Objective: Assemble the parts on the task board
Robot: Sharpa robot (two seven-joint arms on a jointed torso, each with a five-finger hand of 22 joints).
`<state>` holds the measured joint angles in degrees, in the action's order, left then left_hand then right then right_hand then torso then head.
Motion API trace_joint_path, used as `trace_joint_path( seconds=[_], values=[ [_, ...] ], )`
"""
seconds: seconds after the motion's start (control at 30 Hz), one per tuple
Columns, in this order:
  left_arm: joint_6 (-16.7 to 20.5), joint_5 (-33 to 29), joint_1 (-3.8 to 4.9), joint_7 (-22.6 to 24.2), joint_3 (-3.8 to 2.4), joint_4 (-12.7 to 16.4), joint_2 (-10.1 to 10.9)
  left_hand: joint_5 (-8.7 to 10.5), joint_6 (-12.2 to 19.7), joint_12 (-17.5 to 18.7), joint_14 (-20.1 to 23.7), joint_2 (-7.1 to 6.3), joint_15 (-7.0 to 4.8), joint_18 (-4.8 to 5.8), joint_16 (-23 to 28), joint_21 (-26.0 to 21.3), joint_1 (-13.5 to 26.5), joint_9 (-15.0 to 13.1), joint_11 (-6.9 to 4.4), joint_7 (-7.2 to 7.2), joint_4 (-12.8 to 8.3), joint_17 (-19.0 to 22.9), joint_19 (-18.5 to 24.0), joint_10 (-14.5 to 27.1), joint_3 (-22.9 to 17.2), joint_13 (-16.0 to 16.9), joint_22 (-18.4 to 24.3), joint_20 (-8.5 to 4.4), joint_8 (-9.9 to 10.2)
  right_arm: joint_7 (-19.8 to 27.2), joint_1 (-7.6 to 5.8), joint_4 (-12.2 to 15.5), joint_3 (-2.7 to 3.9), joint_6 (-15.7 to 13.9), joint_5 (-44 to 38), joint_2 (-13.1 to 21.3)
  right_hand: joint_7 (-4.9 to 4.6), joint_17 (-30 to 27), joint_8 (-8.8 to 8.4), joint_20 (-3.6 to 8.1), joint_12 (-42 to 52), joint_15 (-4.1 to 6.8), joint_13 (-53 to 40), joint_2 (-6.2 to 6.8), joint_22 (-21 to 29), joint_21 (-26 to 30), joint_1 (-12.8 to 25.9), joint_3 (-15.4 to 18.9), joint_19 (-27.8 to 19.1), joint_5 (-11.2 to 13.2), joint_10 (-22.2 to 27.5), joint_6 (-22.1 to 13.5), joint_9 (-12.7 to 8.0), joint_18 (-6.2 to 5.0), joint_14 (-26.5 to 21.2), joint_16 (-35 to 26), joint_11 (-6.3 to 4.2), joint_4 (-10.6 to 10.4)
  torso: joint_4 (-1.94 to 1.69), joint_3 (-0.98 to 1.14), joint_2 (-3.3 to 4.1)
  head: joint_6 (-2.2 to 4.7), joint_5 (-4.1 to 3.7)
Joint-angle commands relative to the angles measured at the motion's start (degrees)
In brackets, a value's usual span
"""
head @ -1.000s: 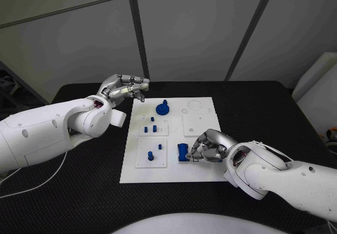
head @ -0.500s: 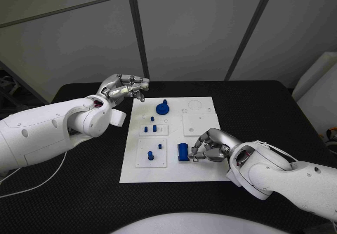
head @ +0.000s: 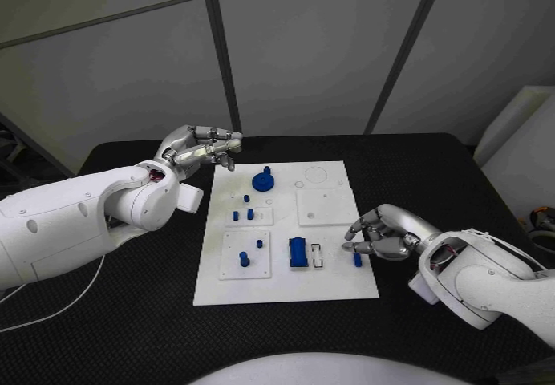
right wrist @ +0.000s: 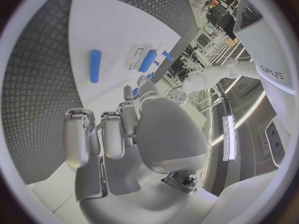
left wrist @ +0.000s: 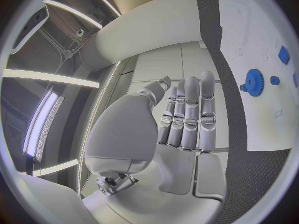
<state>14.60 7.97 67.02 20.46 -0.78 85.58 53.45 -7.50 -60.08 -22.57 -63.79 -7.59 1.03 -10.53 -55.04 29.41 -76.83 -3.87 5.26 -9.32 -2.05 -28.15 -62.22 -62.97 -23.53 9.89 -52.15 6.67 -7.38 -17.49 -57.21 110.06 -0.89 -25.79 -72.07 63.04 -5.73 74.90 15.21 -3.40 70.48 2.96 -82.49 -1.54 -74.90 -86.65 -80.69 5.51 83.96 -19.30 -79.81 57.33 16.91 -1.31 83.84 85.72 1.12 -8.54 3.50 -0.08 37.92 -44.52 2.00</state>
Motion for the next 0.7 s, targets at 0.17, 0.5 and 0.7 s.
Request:
trace_joint_path(
  seconds=[0.17, 0.5, 0.7],
  values=[
    [-1.0, -0.1, 0.01, 1.1, 0.02, 0.2, -0.2, 0.0, 0.4, -0.4, 0.3, 0.26, 0.12, 0.17, 0.3, -0.3, 0.3, 0.1, -0.11, -0.08, 0.1, 0.1, 0.1, 0.4, 0.3, 0.1, 0.1, 0.23, -0.1, -3.5, -0.17, 0.4, -0.04, -1.4, -8.8, 2.5, 0.57, 6.5, -0.9, -0.36, -0.2, -0.05, 7.9, 0.37, -12.1, -0.1, 1.5, 0.2, 2.9, -1.8, -0.3, 2.6, -0.5, 0.22, 4.4, -0.4, -0.44, -1.6, 0.02, 0.12, 0.08, 0.11, -1.09],
    [-1.2, -0.1, -0.05, 1.0, 0.06, 0.1, -0.2, 0.0, 0.4, -0.4, 0.3, 0.26, 0.12, 0.17, 0.3, -0.3, 0.3, 0.1, -0.11, -0.08, 0.1, 0.1, 0.1, 0.4, 0.3, 0.1, 0.1, 0.23, -0.1, -8.5, 0.08, -0.7, -0.1, 1.6, -12.4, 2.0, 1.28, 6.3, -0.68, 0.11, -0.4, 0.45, 7.9, 1.7, -12.3, -0.2, 2.7, 0.8, 3.1, -1.7, -0.5, 4.7, -0.1, 0.26, 4.3, -0.6, -1.01, -3.0, -0.02, 0.09, 0.13, -0.23, -1.43],
    [-1.3, -0.1, -0.07, 1.0, 0.07, 0.1, -0.1, -0.01, 0.4, -0.4, 0.4, 0.31, 0.14, 0.17, 0.3, -0.4, 0.4, 0.0, -0.11, -0.07, 0.2, 0.1, 0.2, 0.5, 0.4, 0.1, 0.1, 0.26, -0.1, -9.8, 0.63, -1.5, -0.13, 3.4, -12.8, 1.0, 1.26, 6.2, -0.86, 0.2, -0.7, 0.5, 8.1, 2.28, -12.2, -0.1, 3.5, 1.2, 3.0, -1.6, -0.5, 4.7, 0.1, 0.24, 4.3, -0.6, -1.01, -4.0, -0.11, 0.05, 0.09, -0.39, -1.5]
  ],
)
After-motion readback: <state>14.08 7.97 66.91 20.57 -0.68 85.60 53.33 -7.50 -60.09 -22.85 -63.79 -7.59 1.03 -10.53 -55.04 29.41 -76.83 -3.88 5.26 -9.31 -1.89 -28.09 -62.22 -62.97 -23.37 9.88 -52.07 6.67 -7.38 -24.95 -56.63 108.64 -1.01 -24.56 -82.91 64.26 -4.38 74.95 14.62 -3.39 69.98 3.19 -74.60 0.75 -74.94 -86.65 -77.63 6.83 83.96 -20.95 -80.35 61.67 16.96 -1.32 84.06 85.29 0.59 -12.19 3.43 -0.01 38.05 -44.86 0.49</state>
